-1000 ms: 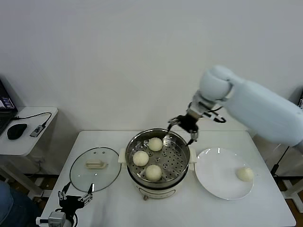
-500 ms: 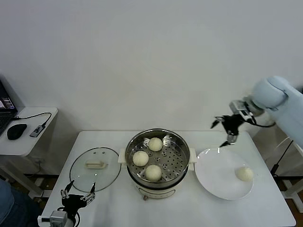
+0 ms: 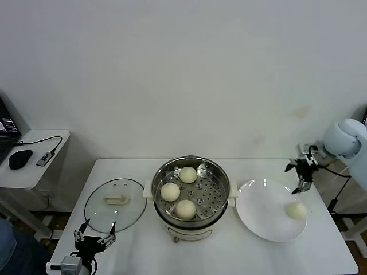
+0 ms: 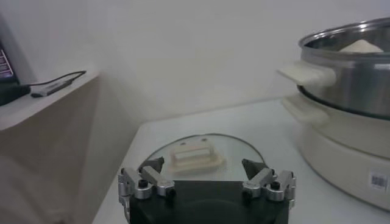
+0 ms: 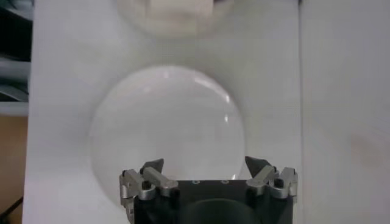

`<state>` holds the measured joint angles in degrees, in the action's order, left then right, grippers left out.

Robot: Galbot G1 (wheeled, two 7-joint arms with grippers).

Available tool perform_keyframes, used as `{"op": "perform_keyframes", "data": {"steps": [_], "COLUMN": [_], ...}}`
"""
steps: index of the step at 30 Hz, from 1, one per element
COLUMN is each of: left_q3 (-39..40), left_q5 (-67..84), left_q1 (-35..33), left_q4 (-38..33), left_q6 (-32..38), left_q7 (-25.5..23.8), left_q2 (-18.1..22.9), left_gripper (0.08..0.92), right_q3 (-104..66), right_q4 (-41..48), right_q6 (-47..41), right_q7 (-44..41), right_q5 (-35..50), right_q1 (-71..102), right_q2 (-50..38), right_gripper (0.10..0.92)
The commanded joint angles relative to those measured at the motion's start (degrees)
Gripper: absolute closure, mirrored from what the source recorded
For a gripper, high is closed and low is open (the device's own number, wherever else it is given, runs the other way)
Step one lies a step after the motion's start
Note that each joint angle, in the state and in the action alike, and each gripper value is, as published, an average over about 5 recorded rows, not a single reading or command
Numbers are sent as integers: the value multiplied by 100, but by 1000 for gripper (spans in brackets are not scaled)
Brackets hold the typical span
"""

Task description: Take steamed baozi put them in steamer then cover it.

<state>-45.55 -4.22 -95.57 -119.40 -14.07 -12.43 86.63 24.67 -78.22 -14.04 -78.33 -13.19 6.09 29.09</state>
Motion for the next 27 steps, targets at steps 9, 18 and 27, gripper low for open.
{"op": "perform_keyframes", "data": {"steps": [9, 18, 27], "left_q3": [-20, -52, 17], "left_q5": [-29, -37, -78], "left_q1": [22, 58, 84], "left_q4": [126, 182, 246], "left_q6": [1, -2, 2], "left_q7": [-3, -18, -13], "left_q2": [8, -35, -15], "left_gripper": [177, 177, 177], "right_q3": [-509, -498, -439], "right_q4": [777, 986, 1263], "right_q6": [324, 347, 395], "right_q7": [136, 47, 103], "right_q5": [-941, -1309, -1501], "right_q1": [911, 1005, 982], "right_q2": [551, 691, 895], "right_gripper": [203, 203, 203]}}
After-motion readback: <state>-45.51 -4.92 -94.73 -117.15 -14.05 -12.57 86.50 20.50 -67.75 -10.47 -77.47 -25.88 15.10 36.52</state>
